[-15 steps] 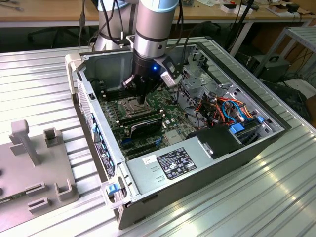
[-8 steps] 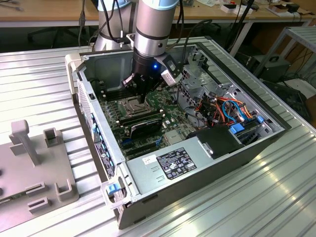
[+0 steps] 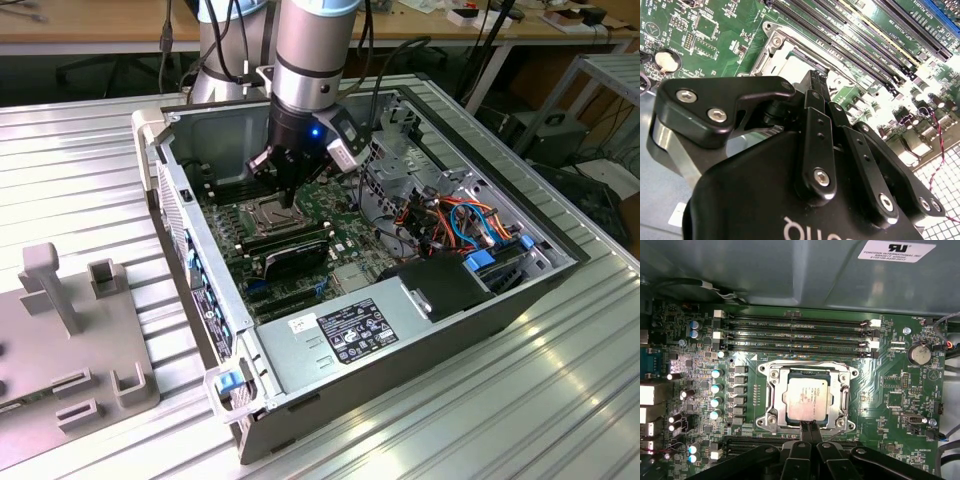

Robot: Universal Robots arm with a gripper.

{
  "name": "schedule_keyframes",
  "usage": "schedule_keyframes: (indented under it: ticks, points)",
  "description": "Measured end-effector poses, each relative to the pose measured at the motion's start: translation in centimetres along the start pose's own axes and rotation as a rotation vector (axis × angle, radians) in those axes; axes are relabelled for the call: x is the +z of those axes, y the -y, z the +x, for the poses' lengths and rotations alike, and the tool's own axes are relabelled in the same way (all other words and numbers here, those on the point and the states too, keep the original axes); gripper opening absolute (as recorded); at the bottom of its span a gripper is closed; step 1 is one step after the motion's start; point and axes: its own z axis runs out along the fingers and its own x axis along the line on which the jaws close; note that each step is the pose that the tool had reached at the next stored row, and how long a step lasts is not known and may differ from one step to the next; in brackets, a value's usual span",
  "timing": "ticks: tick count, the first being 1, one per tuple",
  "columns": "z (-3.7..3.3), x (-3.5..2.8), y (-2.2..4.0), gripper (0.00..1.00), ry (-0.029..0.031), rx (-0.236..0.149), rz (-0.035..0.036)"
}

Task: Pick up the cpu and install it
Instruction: 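Install the second cpu locking lever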

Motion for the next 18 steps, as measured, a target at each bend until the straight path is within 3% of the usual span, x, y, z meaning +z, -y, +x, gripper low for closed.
schedule_keyframes:
  ticks: [18]
  points:
    - [0.00,-0.38,0.02,0.11,0.0000,0.000,0.0001]
